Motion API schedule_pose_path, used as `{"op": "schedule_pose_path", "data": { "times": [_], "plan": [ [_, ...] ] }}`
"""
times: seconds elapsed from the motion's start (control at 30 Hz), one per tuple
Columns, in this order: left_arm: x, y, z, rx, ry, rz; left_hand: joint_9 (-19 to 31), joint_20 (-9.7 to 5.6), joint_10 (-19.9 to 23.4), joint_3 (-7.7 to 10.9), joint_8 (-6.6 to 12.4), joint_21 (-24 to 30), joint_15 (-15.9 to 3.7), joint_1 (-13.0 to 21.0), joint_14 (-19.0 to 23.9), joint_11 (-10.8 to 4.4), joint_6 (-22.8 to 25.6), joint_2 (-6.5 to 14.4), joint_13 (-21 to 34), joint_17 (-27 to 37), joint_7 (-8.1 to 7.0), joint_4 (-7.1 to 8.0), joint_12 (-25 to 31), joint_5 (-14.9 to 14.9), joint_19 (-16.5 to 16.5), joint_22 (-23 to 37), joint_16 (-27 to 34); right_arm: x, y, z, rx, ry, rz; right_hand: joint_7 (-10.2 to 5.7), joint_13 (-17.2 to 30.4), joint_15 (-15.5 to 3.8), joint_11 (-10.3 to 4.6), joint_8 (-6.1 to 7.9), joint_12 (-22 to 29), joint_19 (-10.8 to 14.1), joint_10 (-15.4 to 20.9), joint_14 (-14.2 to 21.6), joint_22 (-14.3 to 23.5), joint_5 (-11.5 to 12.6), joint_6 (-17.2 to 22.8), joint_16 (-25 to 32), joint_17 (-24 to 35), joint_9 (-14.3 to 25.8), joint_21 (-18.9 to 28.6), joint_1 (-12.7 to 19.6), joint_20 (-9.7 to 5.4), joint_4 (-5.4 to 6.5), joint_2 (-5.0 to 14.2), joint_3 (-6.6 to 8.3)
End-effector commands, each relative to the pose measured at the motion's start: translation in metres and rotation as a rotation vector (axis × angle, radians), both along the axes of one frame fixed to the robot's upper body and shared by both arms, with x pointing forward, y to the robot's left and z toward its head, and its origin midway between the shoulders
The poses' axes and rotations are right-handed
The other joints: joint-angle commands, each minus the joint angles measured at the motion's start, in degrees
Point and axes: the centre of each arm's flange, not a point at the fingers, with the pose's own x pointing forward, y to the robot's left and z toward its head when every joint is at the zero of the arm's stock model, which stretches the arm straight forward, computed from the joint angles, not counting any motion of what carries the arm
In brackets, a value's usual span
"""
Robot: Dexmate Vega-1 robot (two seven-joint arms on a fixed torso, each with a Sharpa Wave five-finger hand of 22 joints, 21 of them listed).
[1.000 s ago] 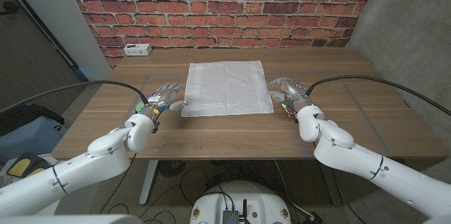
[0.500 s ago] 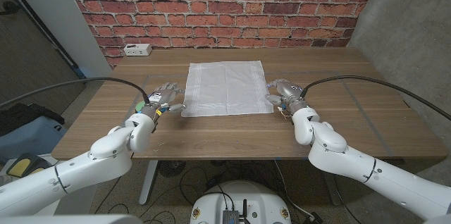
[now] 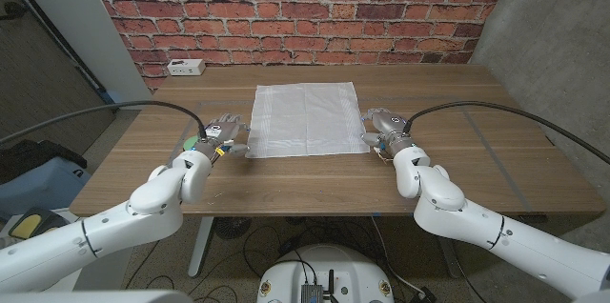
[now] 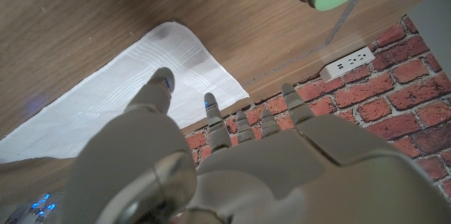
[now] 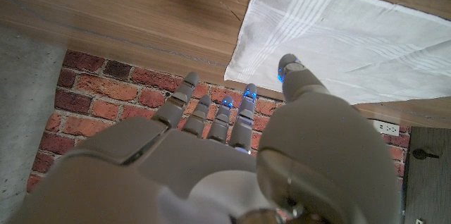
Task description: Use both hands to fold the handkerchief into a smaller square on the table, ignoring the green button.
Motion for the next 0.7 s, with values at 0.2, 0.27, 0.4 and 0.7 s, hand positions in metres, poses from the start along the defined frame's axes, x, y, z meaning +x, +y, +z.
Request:
{"op": "schedule_pose_path", "data": {
  "times": [0.2,0.27,0.4,0.7],
  "plan": [
    [0.0082,-0.0092,0.0055,0.066,0.071,0.044,0.1,-0.09,-0.37,-0.61,-0.31,-0.51,0.16,2.66,-0.15,-0.41,1.16,-0.51,0.06,0.19,-1.67,0.13,-0.51,0.36,0.34,0.22,-0.21,0.0038,0.0012,-0.0065,-0.052,0.078,-0.031,-5.09,0.17,-2.0,-1.92,-1.03,-0.99,-2.46,-4.95,-4.76,0.23,0.71,-0.99,-0.68,0.28,0.31,-0.62,4.86,-1.18,0.89,-0.25,-0.53],
    [0.0088,-0.0106,0.0058,0.072,0.082,0.048,0.11,-0.08,-0.41,-0.73,-0.23,-0.61,0.15,3.19,-0.21,-0.42,1.77,-0.7,0.07,0.19,-1.56,0.17,-0.56,0.4,0.36,0.23,-0.22,0.0048,0.0011,-0.0072,-0.059,0.09,-0.032,-5.62,0.17,-1.87,-2.04,-1.19,-1.03,-2.93,-5.72,-5.44,0.23,0.71,-1.45,-0.67,0.3,0.33,-0.69,5.34,-1.33,1.0,-0.13,-0.7],
    [0.0083,-0.013,0.0057,0.089,0.089,0.064,0.13,-0.25,-0.04,-0.93,-0.09,-0.73,0.14,4.05,-0.16,-0.58,2.87,-0.89,0.07,0.19,-1.78,0.27,-0.48,0.45,0.5,0.25,-0.18,0.0061,0.001,-0.0084,-0.065,0.103,-0.032,-5.88,0.18,-1.75,-2.33,-1.51,-1.09,-3.71,-7.19,-6.47,0.23,0.69,-2.59,-0.6,0.33,0.35,-0.77,6.18,-1.57,1.16,0.06,-1.03],
    [0.008,-0.0145,0.0023,0.12,0.103,0.115,0.17,-0.53,0.43,-1.1,-0.29,-0.62,0.16,5.63,0.29,-0.74,3.91,-0.63,0.06,0.18,-1.15,0.5,-0.43,0.47,1.55,0.27,-0.04,0.0075,0.0032,-0.0082,-0.101,0.131,-0.04,-5.95,0.17,-1.44,-2.9,-1.86,-1.17,-5.04,-10.47,-8.68,0.24,0.69,-5.51,-0.53,0.37,0.4,-0.76,7.79,-2.08,1.39,0.55,-1.76]
  ]
}}
